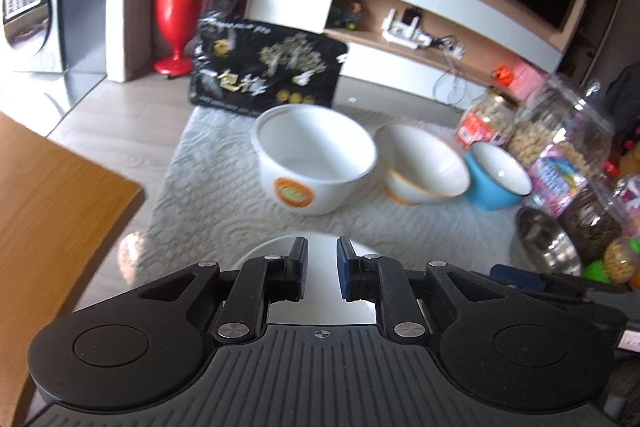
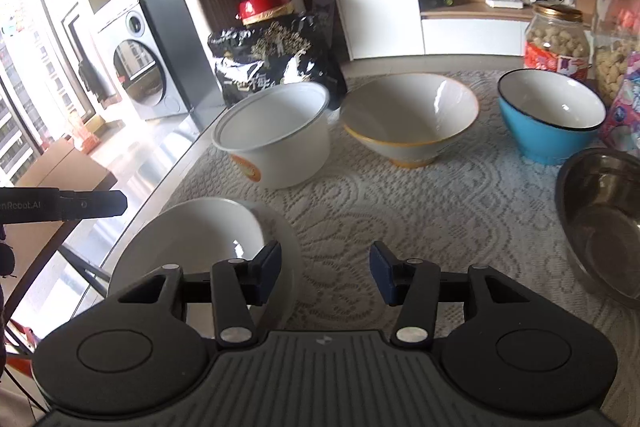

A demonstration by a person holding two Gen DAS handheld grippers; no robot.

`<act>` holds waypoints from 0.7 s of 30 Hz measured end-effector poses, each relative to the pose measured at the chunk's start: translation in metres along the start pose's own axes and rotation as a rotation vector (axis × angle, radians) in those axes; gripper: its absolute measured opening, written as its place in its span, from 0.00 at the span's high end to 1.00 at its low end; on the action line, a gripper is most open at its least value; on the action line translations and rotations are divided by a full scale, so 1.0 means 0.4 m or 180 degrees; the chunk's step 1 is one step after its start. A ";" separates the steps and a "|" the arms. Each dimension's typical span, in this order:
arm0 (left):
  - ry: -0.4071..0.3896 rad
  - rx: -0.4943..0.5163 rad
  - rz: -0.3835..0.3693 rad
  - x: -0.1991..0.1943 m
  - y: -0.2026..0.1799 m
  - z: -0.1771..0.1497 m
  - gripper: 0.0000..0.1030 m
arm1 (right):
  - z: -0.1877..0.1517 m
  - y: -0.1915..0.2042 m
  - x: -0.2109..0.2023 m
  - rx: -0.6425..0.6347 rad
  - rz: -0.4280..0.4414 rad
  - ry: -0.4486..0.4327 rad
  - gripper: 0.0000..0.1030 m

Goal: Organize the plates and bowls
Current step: 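Grasp the stainless steel bowl rim with the left gripper while the right gripper grips it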

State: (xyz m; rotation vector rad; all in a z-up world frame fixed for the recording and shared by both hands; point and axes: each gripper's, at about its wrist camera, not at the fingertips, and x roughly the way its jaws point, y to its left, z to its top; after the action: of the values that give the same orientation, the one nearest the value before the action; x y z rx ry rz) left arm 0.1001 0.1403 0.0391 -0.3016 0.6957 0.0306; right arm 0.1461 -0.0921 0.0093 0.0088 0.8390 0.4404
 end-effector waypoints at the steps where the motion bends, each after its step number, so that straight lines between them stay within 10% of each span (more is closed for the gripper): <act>1: -0.0045 0.0041 -0.0217 0.013 -0.044 0.006 0.83 | -0.006 -0.021 -0.023 -0.0005 -0.0155 -0.0113 0.47; 6: 0.0185 0.0391 -0.0886 0.150 -0.260 -0.009 0.83 | -0.070 -0.156 -0.100 -0.0195 -0.1264 -0.0371 0.34; 14: 0.0995 -0.0122 -0.1134 0.446 -0.434 -0.046 0.83 | -0.101 -0.428 -0.149 0.0641 -0.1298 -0.0146 0.34; 21: 0.0906 -0.0117 -0.0925 0.540 -0.496 -0.041 0.80 | -0.003 -0.525 -0.059 0.0736 -0.1332 -0.0049 0.43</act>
State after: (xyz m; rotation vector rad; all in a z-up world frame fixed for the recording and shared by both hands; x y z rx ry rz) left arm 0.2813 -0.0697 -0.0576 -0.4452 0.9280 -0.2811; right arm 0.2100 -0.2925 -0.0122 0.0495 0.8469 -0.0509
